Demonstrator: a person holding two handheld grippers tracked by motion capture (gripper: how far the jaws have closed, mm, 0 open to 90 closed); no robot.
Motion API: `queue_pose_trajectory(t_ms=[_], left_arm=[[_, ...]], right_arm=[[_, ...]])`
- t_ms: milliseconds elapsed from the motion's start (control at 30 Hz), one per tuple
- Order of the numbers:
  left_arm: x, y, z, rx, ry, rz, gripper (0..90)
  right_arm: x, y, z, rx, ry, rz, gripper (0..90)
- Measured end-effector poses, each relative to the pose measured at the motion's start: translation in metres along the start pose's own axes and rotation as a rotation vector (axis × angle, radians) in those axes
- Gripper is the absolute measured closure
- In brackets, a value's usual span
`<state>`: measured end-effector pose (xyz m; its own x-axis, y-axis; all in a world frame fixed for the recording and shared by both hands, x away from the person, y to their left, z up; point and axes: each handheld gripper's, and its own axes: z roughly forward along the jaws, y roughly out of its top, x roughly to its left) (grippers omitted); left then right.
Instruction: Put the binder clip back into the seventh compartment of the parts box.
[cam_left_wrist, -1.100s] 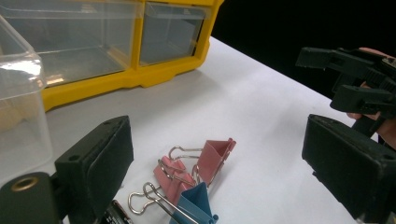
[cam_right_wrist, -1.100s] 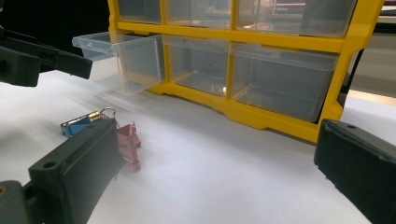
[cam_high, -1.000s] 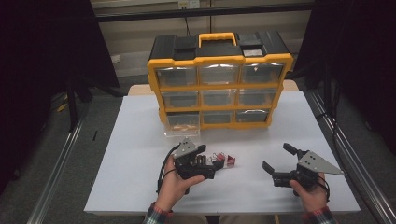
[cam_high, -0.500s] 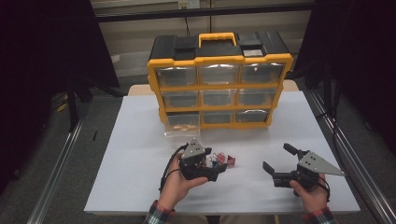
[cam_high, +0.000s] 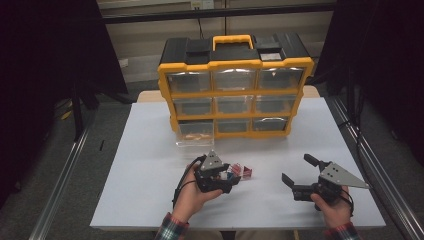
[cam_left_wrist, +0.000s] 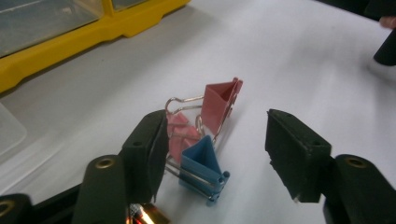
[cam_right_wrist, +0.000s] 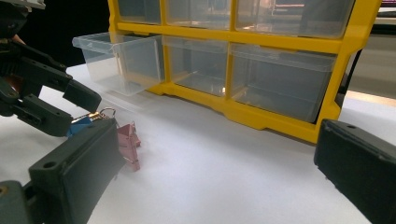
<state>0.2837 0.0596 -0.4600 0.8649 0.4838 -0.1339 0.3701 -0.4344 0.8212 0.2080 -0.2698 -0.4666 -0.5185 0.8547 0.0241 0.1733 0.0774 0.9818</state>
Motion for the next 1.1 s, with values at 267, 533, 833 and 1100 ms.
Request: queue_pose_trajectory(t_ms=[267,533,833,1100], left_arm=[[0.0002,-0.0045,0.0011,0.038,0.016,0.007,46.9],[-0.0018,-0.0053,0.0005,0.047,0.019,0.004,54.6],[-0.0005,-0.0057,0.0040,0.036,0.025,0.015,60.9],[-0.0034,-0.0066,0.0029,0.041,0.010,-0.016,64.8]], right_arm=[[0.0007,0.0003,0.0027,0.000,0.005,-0.003,0.0],[0.0015,0.0011,0.0027,-0.002,0.011,-0.006,0.0],[0.0013,0.0009,0.0026,0.001,0.009,-0.008,0.0],[0.0015,0.0010,0.0025,0.000,0.010,-0.007,0.0]])
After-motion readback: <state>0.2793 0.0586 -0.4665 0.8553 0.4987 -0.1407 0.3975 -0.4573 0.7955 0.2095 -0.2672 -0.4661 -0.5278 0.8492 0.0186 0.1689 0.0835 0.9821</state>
